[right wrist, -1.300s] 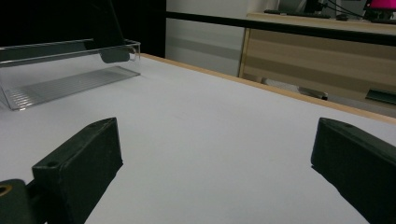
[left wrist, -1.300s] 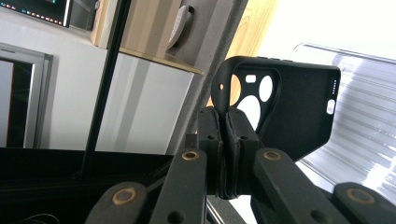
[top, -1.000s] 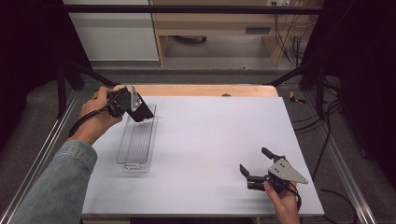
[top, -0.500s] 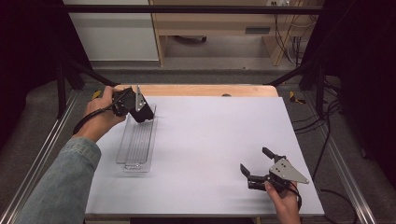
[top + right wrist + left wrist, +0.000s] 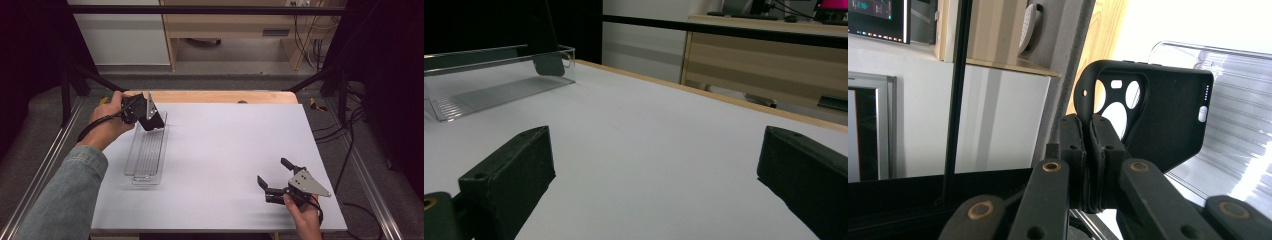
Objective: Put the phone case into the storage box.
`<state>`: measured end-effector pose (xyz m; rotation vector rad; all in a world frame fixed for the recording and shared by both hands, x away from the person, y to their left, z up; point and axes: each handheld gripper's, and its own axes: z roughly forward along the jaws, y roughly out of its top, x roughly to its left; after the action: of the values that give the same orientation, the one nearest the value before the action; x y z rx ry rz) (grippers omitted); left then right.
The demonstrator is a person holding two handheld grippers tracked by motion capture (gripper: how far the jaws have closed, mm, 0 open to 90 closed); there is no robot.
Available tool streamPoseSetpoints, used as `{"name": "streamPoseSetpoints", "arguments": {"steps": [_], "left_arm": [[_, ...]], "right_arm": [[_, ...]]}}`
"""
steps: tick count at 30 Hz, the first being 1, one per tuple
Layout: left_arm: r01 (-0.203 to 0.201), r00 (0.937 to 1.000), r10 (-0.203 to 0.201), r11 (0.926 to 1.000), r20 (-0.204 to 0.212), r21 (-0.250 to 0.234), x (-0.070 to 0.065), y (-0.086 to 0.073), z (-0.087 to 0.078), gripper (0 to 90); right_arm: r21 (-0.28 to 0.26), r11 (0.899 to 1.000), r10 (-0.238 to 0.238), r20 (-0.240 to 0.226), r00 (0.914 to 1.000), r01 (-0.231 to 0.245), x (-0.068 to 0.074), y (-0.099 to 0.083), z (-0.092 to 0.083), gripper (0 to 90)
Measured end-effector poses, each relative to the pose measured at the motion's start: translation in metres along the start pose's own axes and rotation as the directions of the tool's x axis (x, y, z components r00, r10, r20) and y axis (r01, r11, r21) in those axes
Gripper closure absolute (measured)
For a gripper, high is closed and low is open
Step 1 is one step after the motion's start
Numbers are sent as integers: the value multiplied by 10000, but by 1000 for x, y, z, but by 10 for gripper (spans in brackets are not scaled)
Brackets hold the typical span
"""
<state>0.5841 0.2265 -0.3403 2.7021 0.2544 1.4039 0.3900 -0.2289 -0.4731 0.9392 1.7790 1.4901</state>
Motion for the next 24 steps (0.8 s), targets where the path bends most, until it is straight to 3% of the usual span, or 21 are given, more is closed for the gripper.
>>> {"name": "streamPoseSetpoints", "arguments": {"steps": [14,24], "left_arm": [[-168,9998,168,9999,115,32,-1,4,6,850],[-369,9992,373,9990,135,-249,3,10,15,841]], "right_arm": [[18,10000,0,28,10000,0,-1,0,0,22],[44,10000,13,28,10000,-13,0,-1,0,22]]}}
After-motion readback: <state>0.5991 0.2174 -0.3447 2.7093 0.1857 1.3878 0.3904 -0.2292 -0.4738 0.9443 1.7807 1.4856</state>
